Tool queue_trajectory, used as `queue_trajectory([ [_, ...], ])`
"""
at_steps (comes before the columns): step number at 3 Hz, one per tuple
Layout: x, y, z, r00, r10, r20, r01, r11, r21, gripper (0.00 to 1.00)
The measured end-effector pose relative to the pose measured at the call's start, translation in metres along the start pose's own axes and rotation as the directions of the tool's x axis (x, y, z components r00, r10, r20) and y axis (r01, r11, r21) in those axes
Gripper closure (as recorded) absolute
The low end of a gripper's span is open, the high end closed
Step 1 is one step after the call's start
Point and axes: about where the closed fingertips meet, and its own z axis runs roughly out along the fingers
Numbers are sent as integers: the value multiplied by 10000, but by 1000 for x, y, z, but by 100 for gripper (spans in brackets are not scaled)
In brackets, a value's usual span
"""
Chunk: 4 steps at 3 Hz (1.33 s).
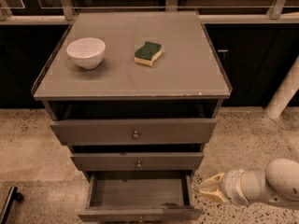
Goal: Close bottom drawer
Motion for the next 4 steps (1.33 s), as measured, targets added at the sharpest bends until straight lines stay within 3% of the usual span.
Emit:
queue_trajectory([
  [1, 0, 0, 0, 10000, 0, 0, 0, 10000, -1, 87],
  [2, 0, 0, 0, 10000, 0, 0, 0, 10000, -1, 100],
  [3, 8, -20, 16, 9991, -38, 414, 25, 9995, 319, 100],
  [4, 29, -47, 52, 9945, 171, 1035, -211, 9991, 378, 100],
])
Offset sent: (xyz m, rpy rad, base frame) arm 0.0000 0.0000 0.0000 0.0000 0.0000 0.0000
